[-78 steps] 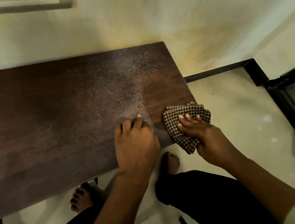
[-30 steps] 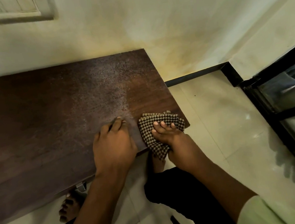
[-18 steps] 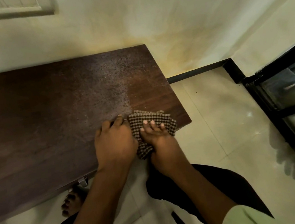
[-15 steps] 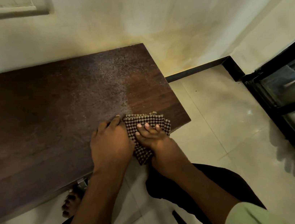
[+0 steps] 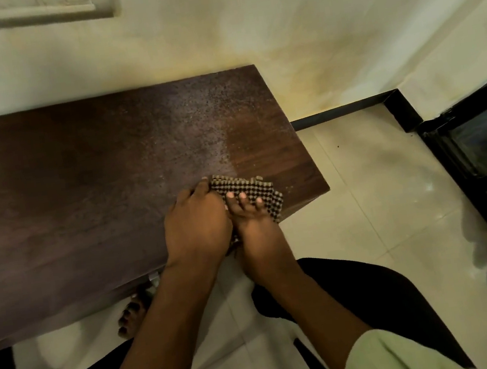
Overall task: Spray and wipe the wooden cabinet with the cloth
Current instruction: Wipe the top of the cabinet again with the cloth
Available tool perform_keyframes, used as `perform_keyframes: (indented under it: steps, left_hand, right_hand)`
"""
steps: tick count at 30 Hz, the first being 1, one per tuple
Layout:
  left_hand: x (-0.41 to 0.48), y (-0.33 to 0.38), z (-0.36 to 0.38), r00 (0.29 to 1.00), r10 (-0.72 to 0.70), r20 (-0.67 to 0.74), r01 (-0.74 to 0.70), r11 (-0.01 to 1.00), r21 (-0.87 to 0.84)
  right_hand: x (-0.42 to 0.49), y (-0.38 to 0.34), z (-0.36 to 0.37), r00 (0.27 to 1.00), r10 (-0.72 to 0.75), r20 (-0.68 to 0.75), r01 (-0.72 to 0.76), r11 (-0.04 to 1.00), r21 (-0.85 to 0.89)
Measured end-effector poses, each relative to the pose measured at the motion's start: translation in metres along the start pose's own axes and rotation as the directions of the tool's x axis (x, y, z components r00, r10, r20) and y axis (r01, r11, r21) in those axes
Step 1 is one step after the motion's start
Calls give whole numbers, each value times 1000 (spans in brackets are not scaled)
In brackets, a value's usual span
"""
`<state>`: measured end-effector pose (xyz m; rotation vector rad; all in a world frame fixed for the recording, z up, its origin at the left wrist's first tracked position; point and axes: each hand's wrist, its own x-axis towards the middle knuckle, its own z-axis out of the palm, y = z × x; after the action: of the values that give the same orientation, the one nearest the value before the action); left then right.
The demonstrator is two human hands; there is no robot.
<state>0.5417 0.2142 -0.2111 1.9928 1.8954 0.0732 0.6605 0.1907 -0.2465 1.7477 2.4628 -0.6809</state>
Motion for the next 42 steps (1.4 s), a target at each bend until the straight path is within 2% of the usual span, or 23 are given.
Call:
perform_keyframes:
  steps: [3, 6, 7, 9, 11, 13, 17, 20, 22, 25, 29, 31, 34, 37, 40, 42]
  left_hand:
    - [-15, -18, -7, 1000, -10, 20, 9, 1000, 25]
    - [-36, -42, -14, 993, -77, 92, 72, 995, 65]
    - [-41, -47, -15, 992, -88, 90, 80, 993, 85]
    - [-47, -52, -18, 991, -104, 81, 95, 990, 108]
    - [-48, -52, -21, 989, -124, 78, 114, 986, 119]
    - [-46, -49, -22, 987, -145, 74, 133, 981, 141]
    - [-41, -44, -22, 989, -142, 51, 131, 976, 176]
    - [-42, -45, -22, 990, -135, 27, 129, 979, 159]
    - [-43, -48, -22, 989, -143, 43, 135, 979, 150]
    - [-43, -52, -18, 991, -133, 24, 128, 981, 144]
    - [-42, -53, -17, 994, -105, 0, 105, 988, 115]
    - [-40, -51, -19, 995, -103, 4, 102, 990, 93]
    - [-37, -49, -21, 992, -124, 17, 123, 988, 89]
    - [-37, -46, -28, 985, -170, 42, 166, 982, 86]
    - [-33, -43, -31, 981, -184, 55, 180, 981, 68]
    - [-31, -37, -30, 985, -161, 67, 158, 986, 53]
  right_hand:
    - [0, 20, -12, 997, -50, 64, 51, 999, -10]
    - [-2, 53, -35, 989, 113, 92, -114, 993, 9]
    - [-3, 60, -38, 983, 171, 65, -175, 983, 59]
    - [-4, 57, -37, 958, 277, -78, -263, 952, 159]
    - [-6, 41, -30, 937, 318, -144, -302, 945, 123]
    - [-4, 18, -19, 963, 236, -129, -231, 971, 54]
    - [-2, -31, 6, 997, -49, -52, 50, 999, 16]
    - [0, -19, 2, 987, -161, 7, 161, 987, 27]
    - [0, 9, -11, 997, -79, 23, 78, 996, 42]
    - [0, 41, -26, 984, 148, -97, -134, 981, 138]
    - [0, 26, -26, 944, 308, -117, -297, 950, 102]
    - [0, 4, -20, 957, 265, -121, -259, 964, 62]
    - [1, -38, 4, 998, 44, -37, -43, 999, 24]
    - [6, -51, 11, 992, -118, 39, 119, 993, -24]
    - [12, -24, -13, 983, -135, 125, 140, 990, -27]
    - [23, -1, -31, 995, -58, 77, 61, 997, -37]
